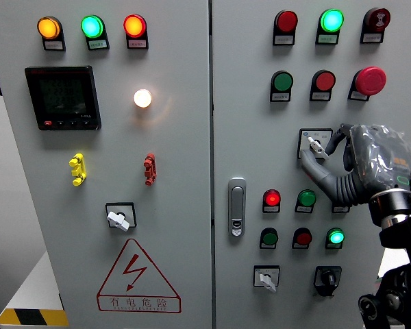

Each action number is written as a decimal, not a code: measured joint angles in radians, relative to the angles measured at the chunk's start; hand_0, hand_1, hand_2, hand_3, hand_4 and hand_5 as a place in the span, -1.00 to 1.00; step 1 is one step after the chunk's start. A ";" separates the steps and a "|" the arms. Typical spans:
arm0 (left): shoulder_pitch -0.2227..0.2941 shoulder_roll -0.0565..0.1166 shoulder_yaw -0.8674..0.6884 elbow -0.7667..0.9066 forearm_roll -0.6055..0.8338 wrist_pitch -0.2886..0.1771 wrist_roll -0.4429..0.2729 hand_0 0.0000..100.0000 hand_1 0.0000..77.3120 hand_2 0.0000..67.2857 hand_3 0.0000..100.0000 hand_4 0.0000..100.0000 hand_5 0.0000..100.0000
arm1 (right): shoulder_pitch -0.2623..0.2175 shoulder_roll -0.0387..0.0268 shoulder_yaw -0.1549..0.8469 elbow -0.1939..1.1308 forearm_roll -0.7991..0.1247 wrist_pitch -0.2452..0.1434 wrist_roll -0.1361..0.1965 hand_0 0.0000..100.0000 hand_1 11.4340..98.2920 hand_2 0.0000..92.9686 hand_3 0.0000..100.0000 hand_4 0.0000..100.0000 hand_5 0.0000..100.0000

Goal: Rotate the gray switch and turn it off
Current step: 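Rotate the white switch knob with the right hand to the off position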

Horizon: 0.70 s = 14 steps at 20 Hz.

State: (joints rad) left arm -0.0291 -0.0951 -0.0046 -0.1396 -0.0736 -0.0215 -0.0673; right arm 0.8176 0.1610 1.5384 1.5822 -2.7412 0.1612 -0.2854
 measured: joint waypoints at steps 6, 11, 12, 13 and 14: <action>0.000 0.000 0.000 0.000 0.000 0.000 0.001 -1.00 -1.00 -0.61 -0.63 -0.81 -0.76 | 0.002 -0.0001 -0.007 -0.006 0.000 0.000 -0.007 -0.38 -0.49 0.41 1.00 1.00 1.00; 0.000 0.000 0.000 0.000 0.000 0.000 0.001 -1.00 -1.00 -0.61 -0.63 -0.81 -0.76 | 0.002 -0.0001 -0.009 -0.007 0.000 0.000 -0.008 -0.09 -0.50 0.42 1.00 1.00 1.00; 0.000 0.000 0.000 0.000 0.000 0.000 0.001 -1.00 -1.00 -0.61 -0.63 -0.81 -0.76 | 0.002 -0.0001 -0.009 -0.007 0.000 0.000 -0.008 -0.07 -0.50 0.42 1.00 1.00 1.00; 0.000 0.000 0.000 0.000 0.000 0.000 0.001 -1.00 -1.00 -0.61 -0.63 -0.81 -0.76 | 0.002 -0.0001 -0.009 -0.007 0.000 0.000 -0.008 -0.06 -0.50 0.42 1.00 1.00 1.00; 0.000 0.000 0.000 0.000 0.000 0.000 0.001 -1.00 -1.00 -0.61 -0.63 -0.81 -0.76 | 0.002 -0.0001 -0.009 -0.007 0.000 0.000 -0.008 -0.03 -0.51 0.42 1.00 1.00 1.00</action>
State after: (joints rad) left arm -0.0291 -0.0951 -0.0046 -0.1396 -0.0736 -0.0215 -0.0666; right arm 0.8198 0.1609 1.5294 1.5754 -2.7413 0.1611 -0.2935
